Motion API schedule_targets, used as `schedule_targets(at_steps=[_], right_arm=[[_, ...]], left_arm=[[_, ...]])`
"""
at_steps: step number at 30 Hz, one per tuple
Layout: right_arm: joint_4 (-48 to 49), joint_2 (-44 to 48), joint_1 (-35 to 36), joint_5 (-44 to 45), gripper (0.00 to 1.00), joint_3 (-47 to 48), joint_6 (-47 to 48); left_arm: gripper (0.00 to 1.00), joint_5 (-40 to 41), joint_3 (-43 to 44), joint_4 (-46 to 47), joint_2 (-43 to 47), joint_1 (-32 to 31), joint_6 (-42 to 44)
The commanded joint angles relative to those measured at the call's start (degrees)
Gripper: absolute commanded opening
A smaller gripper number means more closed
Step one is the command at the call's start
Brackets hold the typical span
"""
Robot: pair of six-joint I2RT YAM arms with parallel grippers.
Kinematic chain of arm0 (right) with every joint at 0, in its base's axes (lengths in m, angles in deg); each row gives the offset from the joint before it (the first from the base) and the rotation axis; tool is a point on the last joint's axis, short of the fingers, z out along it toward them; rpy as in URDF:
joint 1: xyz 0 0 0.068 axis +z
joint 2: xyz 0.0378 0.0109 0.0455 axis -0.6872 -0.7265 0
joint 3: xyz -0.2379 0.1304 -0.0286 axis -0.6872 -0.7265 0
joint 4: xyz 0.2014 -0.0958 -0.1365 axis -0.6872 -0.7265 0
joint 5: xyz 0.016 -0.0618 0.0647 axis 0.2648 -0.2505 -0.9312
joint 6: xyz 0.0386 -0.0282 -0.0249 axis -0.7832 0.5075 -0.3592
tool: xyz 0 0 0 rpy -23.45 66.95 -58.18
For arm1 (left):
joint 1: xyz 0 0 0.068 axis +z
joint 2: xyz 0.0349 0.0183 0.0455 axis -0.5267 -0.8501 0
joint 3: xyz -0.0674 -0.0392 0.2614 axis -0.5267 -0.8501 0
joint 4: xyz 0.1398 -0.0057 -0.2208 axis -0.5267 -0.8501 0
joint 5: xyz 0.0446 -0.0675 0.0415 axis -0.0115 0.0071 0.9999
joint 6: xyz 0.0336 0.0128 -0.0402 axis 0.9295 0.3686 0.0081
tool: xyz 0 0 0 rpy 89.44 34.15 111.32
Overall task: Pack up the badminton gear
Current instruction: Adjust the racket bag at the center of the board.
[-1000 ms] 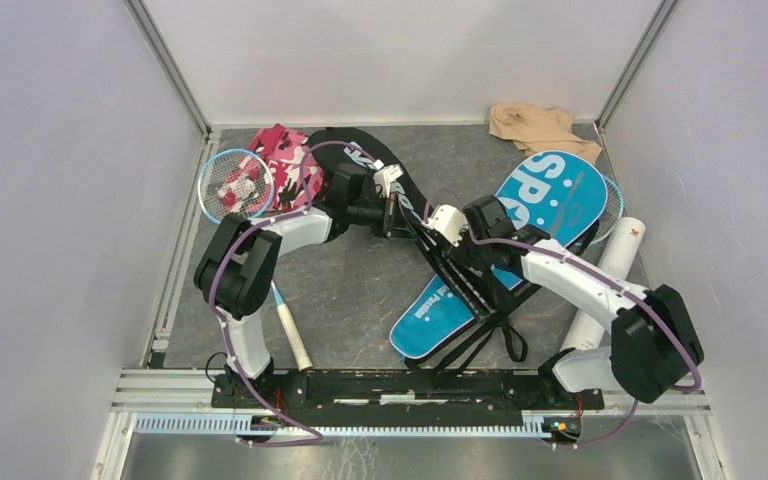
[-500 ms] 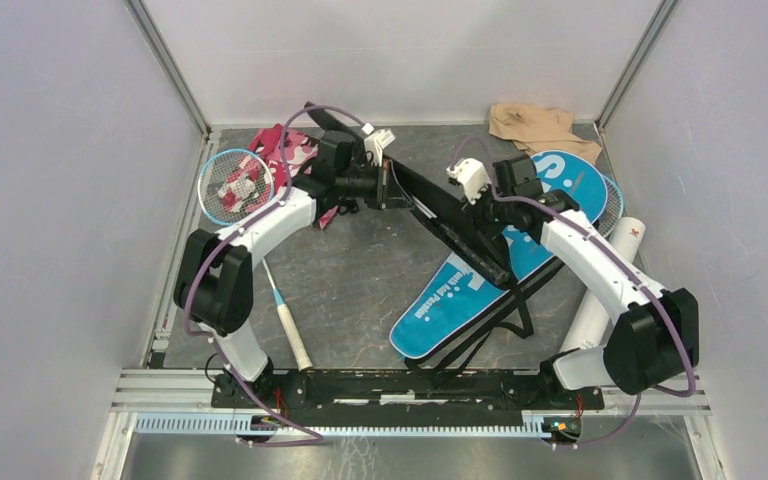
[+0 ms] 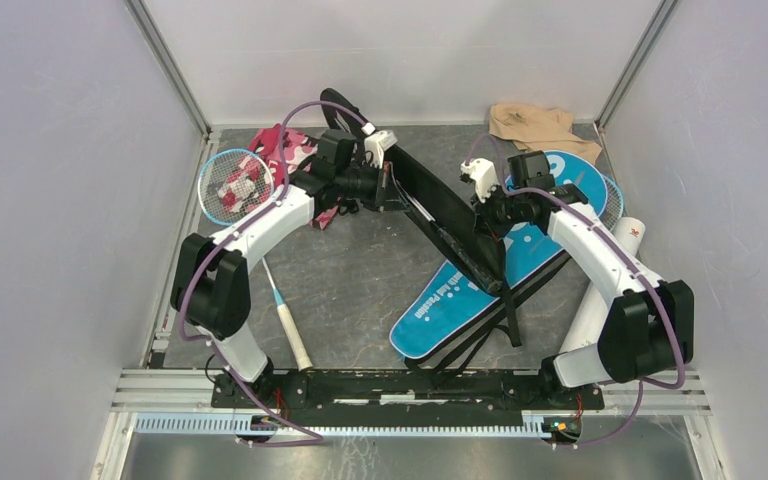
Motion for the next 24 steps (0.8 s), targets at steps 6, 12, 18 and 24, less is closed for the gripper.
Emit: schedule_targets(at_steps=[6, 12, 18, 24], right_arm=[[-4.5, 0.7, -2.5, -10.3, 0.00, -0.9, 13.1], [-5.3, 0.6, -3.0, -14.2, 0.00, -0.9, 13.1], [-7.2, 1.9, -4.0, -15.1, 0.00, -2.2, 20.0], [-11.0, 2.1, -10.0, -17.0, 0.00, -3.2, 27.6]], left_arm=[[0.02, -0.7, -3.2, 3.3, 3.8, 0.1, 9.4], [0.02, -2.6, -3.2, 4.4, 3.5, 0.1, 10.0], [0.02, -1.9, -2.5, 5.2, 2.4, 1.5, 9.7], [0.02, 2.0, -3.5, 6.3, 2.2, 5.7, 6.2]])
